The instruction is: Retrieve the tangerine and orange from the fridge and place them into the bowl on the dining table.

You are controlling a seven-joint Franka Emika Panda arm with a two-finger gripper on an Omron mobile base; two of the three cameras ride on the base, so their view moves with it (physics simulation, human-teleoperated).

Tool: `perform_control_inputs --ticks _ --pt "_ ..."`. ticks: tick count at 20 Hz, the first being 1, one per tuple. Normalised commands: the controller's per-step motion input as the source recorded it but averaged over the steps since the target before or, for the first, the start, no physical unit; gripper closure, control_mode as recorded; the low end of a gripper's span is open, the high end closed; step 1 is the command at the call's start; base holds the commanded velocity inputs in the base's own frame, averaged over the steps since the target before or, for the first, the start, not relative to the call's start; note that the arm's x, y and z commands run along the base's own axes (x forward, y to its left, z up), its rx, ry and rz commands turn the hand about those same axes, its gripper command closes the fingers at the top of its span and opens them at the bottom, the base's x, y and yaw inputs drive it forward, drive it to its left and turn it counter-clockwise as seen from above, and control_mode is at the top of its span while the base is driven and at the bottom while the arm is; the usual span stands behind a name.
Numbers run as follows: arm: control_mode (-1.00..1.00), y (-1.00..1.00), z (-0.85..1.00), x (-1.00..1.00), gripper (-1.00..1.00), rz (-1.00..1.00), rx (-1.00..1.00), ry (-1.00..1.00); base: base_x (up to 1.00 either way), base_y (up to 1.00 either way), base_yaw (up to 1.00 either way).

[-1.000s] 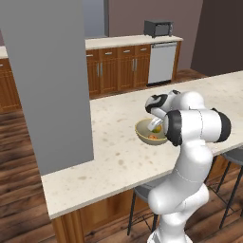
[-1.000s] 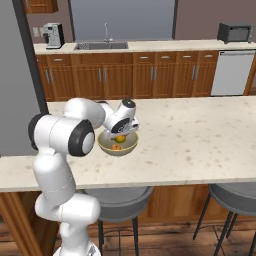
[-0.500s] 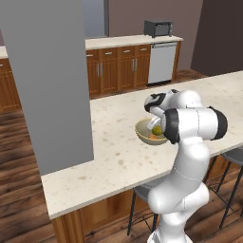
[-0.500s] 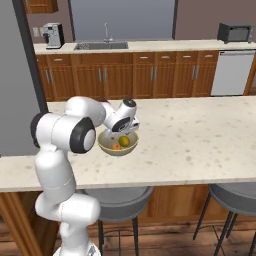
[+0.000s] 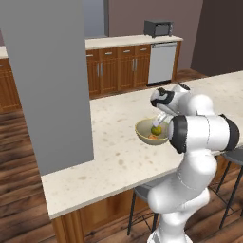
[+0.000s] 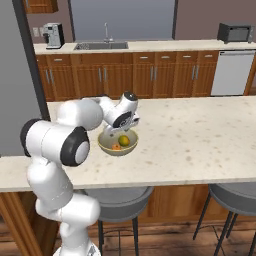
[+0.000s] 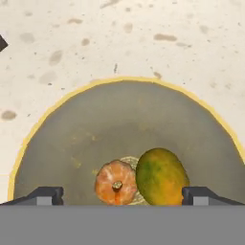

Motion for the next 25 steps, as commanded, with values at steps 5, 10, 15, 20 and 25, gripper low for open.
perform_control_inputs --ticks 5,10,15,20,25 --pt "-1.00 0.00 0.98 -1.00 -1.00 0.07 -0.06 -0.16 0.00 0.00 0.00" --pt "-1.00 0.00 1.00 -1.00 -1.00 0.00 -0.09 -0.15 0.00 0.00 0.00" --pt "-1.00 -0.01 0.81 -1.00 -1.00 -0.04 -0.06 -0.14 0.00 0.00 0.00" --pt "-1.00 -0.12 0.68 -1.00 -1.00 -0.14 -0.01 -0.11 0.00 0.00 0.00" --pt "-1.00 -0.18 0.50 -1.00 -1.00 -0.14 0.00 -0.14 0.00 0.00 0.00"
